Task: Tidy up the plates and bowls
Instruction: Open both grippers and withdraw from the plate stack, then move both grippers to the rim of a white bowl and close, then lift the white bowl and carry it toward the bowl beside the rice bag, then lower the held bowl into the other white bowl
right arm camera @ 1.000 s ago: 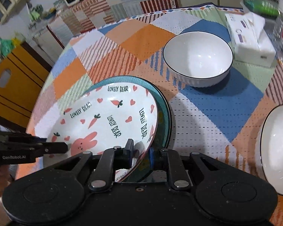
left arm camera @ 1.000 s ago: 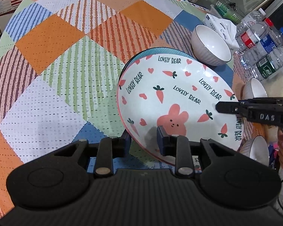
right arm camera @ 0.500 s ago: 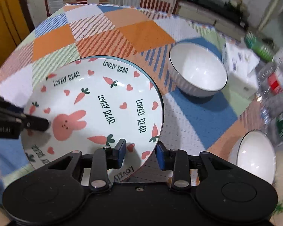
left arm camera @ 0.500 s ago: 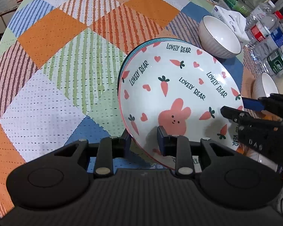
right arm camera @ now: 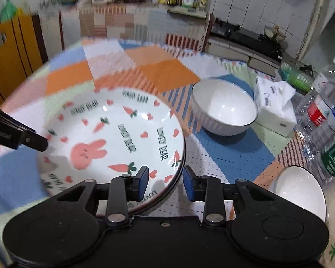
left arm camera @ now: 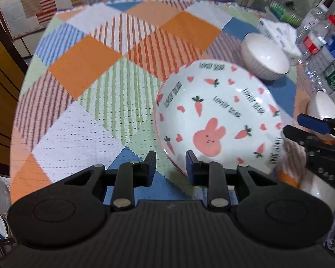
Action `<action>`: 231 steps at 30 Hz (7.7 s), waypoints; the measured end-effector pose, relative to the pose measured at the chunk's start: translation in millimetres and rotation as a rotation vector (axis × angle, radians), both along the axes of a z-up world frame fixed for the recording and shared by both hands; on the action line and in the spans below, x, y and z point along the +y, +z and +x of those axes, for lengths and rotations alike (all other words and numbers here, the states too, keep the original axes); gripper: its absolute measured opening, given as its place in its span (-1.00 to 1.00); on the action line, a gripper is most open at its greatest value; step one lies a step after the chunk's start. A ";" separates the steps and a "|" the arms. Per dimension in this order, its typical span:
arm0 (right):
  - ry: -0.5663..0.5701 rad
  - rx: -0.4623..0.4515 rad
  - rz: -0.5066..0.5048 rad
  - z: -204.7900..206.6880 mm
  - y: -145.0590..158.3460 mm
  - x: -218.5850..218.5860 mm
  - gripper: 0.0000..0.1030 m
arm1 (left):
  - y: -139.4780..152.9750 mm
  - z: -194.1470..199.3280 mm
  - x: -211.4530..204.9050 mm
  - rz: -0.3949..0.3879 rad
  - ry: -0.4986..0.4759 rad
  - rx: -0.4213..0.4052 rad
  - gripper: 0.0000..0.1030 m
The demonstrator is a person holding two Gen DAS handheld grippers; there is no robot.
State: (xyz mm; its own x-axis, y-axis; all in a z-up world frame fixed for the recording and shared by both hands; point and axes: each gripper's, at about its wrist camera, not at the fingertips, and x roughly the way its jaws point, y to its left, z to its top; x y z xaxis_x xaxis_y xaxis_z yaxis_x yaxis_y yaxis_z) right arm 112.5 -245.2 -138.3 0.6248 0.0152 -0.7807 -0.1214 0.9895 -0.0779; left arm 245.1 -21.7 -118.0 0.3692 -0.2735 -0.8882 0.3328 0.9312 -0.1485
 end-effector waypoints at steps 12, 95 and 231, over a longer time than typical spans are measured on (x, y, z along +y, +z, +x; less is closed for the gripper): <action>0.014 -0.130 0.138 -74.8 76.9 -44.4 -0.03 | 74.0 -81.6 -33.4 -0.042 -0.121 -0.057 -0.41; -0.194 0.092 0.379 -64.6 -38.8 -126.4 -0.58 | -28.6 -63.3 -167.6 -0.003 -0.248 0.121 -0.69; -0.004 -0.288 0.193 -132.3 14.0 -73.0 0.55 | 44.2 -61.6 -149.9 -0.173 -0.117 0.125 -0.87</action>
State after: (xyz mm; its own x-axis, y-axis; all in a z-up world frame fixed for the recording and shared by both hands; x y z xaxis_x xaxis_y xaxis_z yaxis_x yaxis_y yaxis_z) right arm -19.8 -318.1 -124.3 0.8195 0.1420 -0.5552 -0.1173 0.9899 0.0801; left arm 183.5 -171.6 -73.8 0.2163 -0.4603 -0.8610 0.4056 0.8445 -0.3496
